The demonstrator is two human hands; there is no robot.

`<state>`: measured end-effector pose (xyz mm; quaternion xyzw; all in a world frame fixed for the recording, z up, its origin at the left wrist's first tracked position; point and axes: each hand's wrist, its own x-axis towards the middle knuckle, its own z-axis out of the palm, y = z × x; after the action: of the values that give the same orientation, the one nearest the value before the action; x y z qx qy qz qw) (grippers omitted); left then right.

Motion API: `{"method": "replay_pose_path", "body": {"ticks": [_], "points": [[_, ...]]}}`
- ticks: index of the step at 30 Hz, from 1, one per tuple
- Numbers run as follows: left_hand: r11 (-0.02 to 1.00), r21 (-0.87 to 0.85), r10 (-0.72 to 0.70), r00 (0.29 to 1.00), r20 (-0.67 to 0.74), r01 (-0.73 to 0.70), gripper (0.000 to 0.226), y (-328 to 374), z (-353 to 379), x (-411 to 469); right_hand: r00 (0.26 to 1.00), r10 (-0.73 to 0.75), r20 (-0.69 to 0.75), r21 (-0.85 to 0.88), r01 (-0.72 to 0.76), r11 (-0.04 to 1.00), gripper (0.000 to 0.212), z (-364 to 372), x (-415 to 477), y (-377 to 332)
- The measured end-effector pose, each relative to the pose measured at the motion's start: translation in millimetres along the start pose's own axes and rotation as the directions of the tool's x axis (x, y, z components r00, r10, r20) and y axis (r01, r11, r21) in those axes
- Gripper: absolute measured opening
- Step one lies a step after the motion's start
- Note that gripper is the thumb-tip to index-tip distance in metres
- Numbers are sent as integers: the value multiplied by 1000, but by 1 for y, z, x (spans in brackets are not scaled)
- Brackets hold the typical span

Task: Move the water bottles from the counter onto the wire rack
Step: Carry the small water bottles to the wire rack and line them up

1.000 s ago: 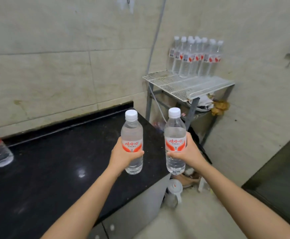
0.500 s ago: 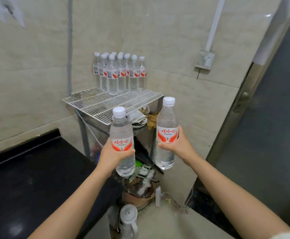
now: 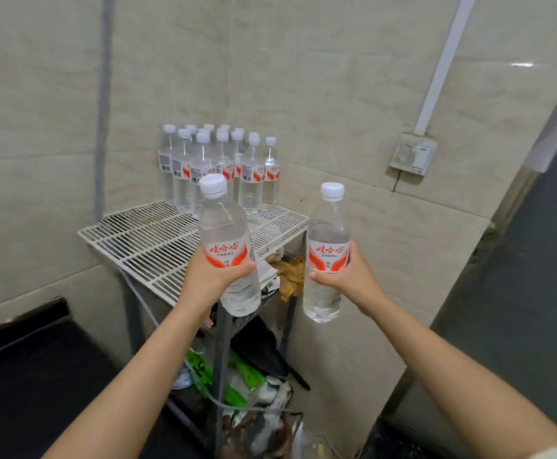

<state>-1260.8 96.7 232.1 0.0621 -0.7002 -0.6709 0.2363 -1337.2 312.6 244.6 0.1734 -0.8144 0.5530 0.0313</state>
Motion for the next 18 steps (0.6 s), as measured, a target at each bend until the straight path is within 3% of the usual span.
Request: {"method": "replay_pose_path", "body": {"ticks": [6, 10, 18], "points": [[996, -83, 4, 996, -92, -11, 47, -2, -12, 43, 1000, 0, -15, 56, 0, 998, 64, 10, 47, 9], [993, -118, -4, 992, -124, -11, 38, -3, -14, 66, 1000, 0, -17, 116, 2, 993, 67, 14, 84, 13], [1000, 30, -1, 970, -244, 8, 46, -17, -2, 123, 994, -80, 70, 180, 66, 981, 68, 29, 182, 27]]}}
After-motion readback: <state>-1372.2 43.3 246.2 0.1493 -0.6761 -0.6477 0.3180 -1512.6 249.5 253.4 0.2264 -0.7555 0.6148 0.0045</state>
